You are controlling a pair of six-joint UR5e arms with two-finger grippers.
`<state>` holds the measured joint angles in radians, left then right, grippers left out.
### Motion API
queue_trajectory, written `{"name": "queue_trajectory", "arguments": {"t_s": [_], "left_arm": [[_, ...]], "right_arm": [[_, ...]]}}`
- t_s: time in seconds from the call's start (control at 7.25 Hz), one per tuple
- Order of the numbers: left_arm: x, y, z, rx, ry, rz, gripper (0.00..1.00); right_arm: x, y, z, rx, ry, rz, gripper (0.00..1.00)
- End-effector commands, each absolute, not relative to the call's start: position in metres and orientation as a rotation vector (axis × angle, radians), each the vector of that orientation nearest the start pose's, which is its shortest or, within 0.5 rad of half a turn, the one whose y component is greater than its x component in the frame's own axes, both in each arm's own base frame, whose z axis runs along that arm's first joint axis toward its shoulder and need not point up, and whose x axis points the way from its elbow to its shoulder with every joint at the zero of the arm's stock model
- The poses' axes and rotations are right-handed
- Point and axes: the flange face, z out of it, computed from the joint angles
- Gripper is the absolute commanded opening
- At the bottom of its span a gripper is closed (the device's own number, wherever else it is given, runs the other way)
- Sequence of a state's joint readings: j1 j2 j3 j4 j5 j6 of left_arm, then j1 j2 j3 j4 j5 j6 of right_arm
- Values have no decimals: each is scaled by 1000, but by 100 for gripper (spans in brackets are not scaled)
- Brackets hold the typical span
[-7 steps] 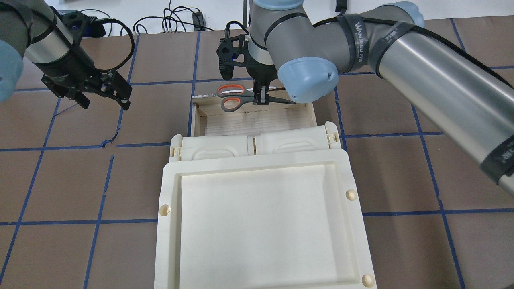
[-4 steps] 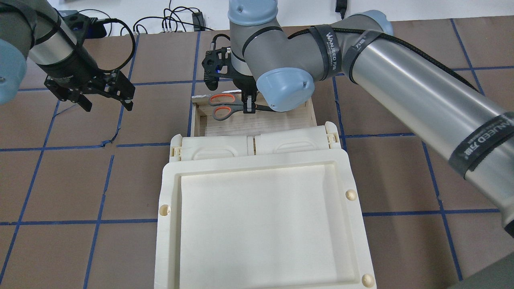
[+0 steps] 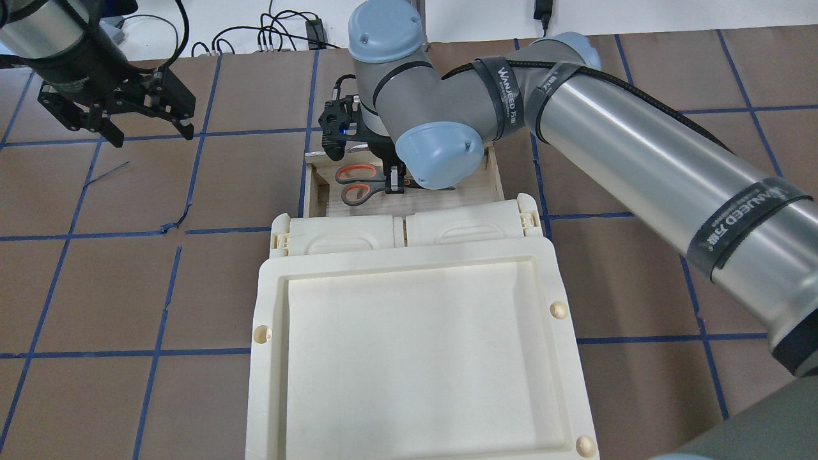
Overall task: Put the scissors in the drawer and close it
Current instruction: 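Lift the scissors with the right gripper and carry them over the open drawer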
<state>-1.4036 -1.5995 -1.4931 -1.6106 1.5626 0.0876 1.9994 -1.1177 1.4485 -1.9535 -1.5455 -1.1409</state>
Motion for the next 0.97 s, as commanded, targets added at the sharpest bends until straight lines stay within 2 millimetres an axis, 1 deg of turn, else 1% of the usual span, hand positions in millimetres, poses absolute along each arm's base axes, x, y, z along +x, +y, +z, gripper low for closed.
{"name": "queue_trajectory", "arguments": {"t_s": [0.0, 0.14, 0.28, 0.41, 0.55, 0.69, 0.83], "left_arm": [[-55, -513, 509, -138, 3173, 91, 100], [-57, -507, 501, -119, 3174, 111, 100], [-59, -501, 488, -98, 3179, 153, 100], [-56, -508, 497, -108, 3171, 53, 100], [-49, -512, 502, -109, 3169, -1, 100], [-55, -511, 501, -93, 3167, 7, 100], [-56, -510, 496, -85, 3166, 26, 100]], "right_arm": [[398, -544, 315, -2213, 2215, -70, 5], [399, -544, 313, -2206, 2215, -75, 5], [398, -542, 311, -2205, 2214, -68, 5], [398, -541, 312, -2175, 2241, -63, 5], [398, -541, 311, -2178, 2231, -64, 6], [398, -541, 311, -2181, 2227, -64, 7], [398, -541, 310, -2179, 2225, -61, 7]]}}
